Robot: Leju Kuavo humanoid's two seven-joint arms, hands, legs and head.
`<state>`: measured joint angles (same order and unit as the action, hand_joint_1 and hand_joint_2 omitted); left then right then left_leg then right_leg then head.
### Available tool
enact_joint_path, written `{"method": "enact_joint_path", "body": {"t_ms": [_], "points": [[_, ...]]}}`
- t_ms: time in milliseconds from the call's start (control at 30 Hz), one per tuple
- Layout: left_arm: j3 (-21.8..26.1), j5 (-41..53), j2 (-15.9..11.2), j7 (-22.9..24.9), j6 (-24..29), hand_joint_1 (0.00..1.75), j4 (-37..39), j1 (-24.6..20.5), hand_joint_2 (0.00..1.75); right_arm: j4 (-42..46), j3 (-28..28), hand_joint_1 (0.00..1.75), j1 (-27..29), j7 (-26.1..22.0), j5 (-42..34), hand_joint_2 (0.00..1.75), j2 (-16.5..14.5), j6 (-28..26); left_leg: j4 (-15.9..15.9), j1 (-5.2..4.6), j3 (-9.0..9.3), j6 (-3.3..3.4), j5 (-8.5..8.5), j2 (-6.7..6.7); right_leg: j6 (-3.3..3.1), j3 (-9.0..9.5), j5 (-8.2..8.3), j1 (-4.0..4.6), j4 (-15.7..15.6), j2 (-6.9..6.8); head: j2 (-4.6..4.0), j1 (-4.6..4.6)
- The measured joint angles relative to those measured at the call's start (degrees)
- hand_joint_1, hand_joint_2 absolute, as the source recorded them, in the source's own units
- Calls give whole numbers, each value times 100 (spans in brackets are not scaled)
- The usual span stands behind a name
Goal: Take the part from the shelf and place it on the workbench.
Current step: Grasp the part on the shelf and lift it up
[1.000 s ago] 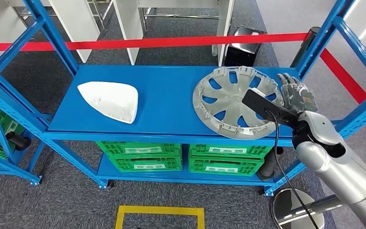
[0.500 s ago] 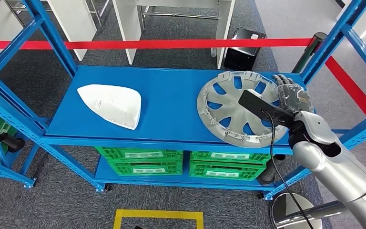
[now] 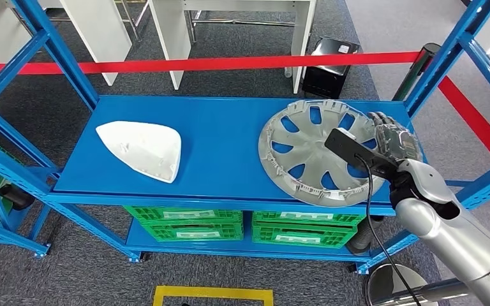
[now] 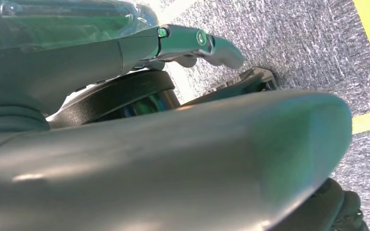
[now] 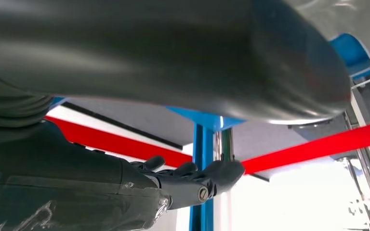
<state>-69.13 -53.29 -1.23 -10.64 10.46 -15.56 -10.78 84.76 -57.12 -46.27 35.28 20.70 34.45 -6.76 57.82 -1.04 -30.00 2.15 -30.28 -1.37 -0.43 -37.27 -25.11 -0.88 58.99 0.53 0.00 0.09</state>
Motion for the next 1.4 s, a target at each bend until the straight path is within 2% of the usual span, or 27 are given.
{"method": "enact_joint_path", "body": {"t_ms": [133,300,433,933,1400], "points": [[4,51,-1,2,-1,0,-1,4,0,-84,-37,0,193,-20,-43,0,-66,-66,-59,7,30,-10,-1,0,-41,9,-24,15,1,-4,0,-21],[6,85,-1,9,0,0,0,12,0,-241,-79,0,440,-72,-17,0,-214,-176,-88,18,39,-102,7,-1,-54,15,-27,23,2,-9,0,-29],[6,86,-1,4,0,0,-1,14,0,-360,-89,0,551,-107,-10,0,-329,-211,-90,18,40,-129,11,0,-58,26,-24,23,2,-10,0,-28],[8,96,1,16,-1,0,-2,13,0,-593,-107,0,594,-139,54,0,-586,-198,-88,10,66,-127,11,-1,-51,63,-18,17,-25,-12,0,-27],[8,137,6,73,-1,0,-2,6,0,-992,-135,0,894,-334,89,0,-949,-121,-88,10,69,-127,11,-1,-51,67,-18,18,-26,-14,0,-27]]}}
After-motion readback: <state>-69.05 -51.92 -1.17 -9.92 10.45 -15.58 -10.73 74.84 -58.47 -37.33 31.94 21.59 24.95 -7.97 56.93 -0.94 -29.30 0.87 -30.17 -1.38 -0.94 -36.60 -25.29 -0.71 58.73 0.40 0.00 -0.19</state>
